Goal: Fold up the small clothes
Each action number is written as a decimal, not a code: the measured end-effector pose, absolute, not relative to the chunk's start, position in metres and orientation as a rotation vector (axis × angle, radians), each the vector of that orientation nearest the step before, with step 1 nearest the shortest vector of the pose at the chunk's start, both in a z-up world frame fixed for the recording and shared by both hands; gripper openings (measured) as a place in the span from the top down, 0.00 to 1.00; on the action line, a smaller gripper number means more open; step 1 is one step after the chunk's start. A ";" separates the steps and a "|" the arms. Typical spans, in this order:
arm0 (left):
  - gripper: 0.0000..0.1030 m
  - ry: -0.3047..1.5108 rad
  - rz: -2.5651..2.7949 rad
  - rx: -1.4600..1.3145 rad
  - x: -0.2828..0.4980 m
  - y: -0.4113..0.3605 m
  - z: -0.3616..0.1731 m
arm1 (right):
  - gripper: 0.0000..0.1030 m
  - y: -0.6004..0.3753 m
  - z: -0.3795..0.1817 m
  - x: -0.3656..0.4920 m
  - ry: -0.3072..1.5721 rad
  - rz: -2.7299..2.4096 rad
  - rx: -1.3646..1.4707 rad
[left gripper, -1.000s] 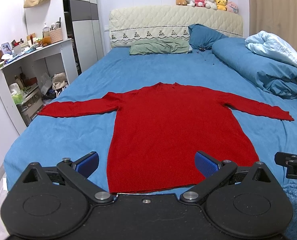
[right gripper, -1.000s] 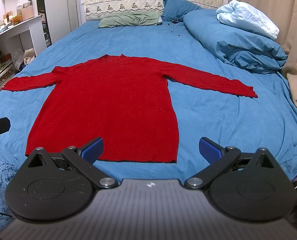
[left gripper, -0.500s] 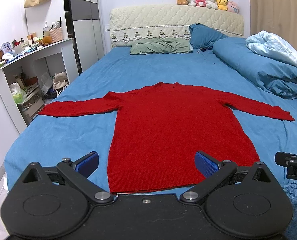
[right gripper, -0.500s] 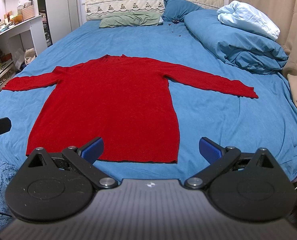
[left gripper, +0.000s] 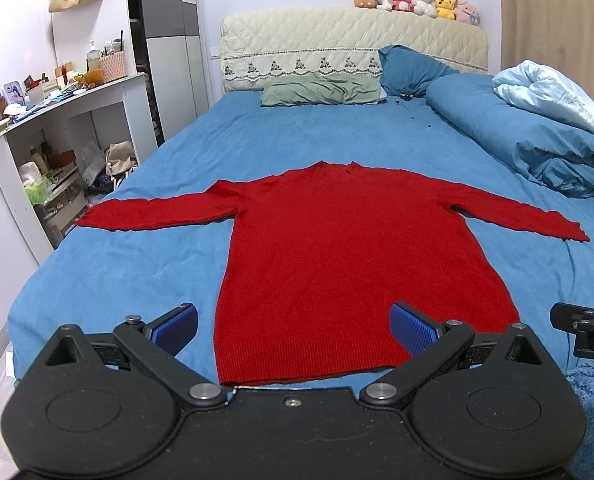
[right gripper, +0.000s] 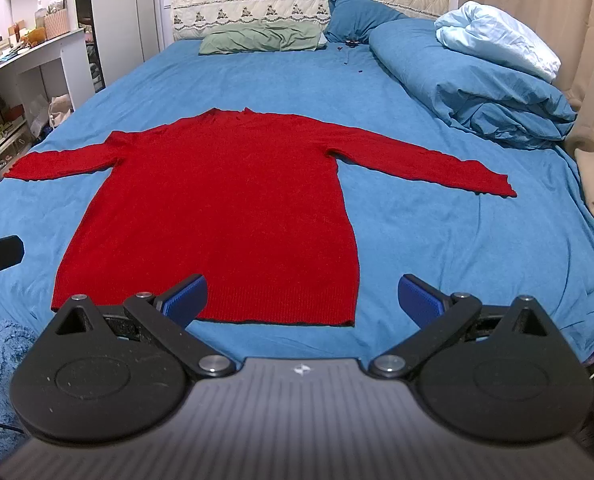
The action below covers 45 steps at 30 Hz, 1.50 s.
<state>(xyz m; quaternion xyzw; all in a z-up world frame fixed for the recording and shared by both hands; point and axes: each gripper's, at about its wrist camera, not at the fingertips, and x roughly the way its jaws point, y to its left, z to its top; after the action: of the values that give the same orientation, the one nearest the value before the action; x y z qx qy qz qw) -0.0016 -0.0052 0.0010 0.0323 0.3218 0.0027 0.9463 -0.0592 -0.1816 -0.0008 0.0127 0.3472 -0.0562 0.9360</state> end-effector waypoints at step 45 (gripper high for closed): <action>0.00 0.716 -0.290 0.097 0.389 -0.168 -0.022 | 0.00 -0.457 -0.088 0.168 0.524 -0.497 0.481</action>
<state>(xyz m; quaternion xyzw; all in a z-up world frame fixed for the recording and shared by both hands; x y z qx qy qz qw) 0.3887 -0.1676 -0.0222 0.0474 0.3489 -0.1415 0.9252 0.1679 -0.4570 -0.0882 0.2331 0.2539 -0.2409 0.9073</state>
